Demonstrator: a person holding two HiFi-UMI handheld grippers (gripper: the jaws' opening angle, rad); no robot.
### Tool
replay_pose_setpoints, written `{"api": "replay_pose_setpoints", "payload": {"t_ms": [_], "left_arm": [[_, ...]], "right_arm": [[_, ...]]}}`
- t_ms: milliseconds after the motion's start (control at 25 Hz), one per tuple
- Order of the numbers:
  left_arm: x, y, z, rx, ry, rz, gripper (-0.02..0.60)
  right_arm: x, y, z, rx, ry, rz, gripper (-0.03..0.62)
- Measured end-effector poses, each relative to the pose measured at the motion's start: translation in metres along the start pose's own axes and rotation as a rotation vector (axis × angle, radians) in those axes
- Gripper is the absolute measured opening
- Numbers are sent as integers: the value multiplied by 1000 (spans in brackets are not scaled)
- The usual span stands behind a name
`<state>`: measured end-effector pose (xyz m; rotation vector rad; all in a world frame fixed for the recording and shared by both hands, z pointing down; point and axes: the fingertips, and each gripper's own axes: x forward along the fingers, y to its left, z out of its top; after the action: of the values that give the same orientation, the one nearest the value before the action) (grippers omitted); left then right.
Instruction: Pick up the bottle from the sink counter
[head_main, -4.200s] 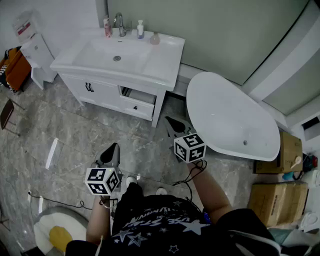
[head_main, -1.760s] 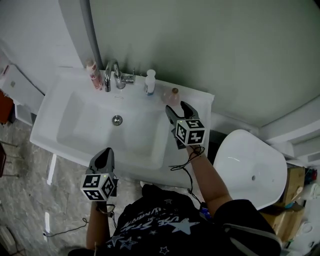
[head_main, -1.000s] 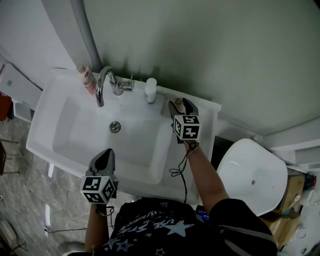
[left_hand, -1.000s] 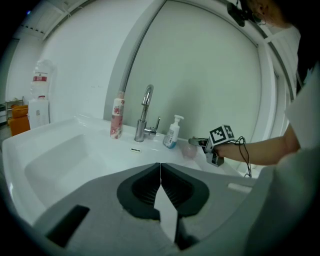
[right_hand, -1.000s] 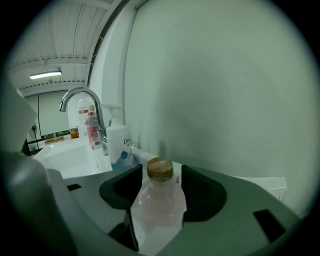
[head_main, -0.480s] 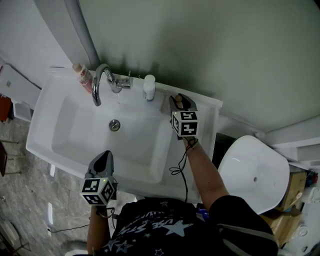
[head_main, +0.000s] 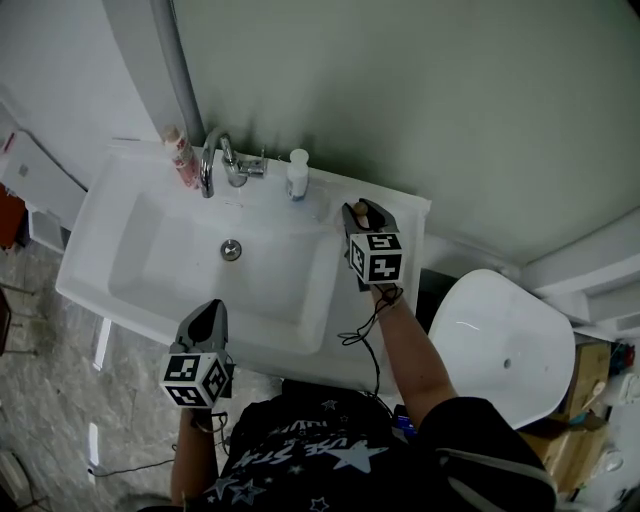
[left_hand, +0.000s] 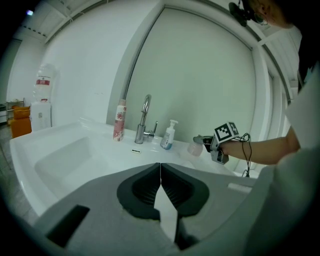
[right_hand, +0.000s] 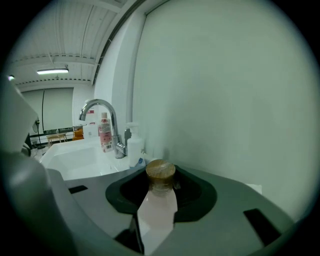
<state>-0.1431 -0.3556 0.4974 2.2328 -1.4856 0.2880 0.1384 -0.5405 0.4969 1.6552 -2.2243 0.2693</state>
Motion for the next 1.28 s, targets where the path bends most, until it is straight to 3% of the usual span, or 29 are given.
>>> {"api": "replay_pose_setpoints", "payload": {"t_ms": [400, 1280], "left_arm": [[-56, -22, -14, 13, -22, -34, 20], [-233, -61, -84, 35, -85, -54, 20]], "right_arm": [[-83, 34, 5, 10, -45, 21, 137], [-269, 132, -44, 38, -61, 52, 137]]}}
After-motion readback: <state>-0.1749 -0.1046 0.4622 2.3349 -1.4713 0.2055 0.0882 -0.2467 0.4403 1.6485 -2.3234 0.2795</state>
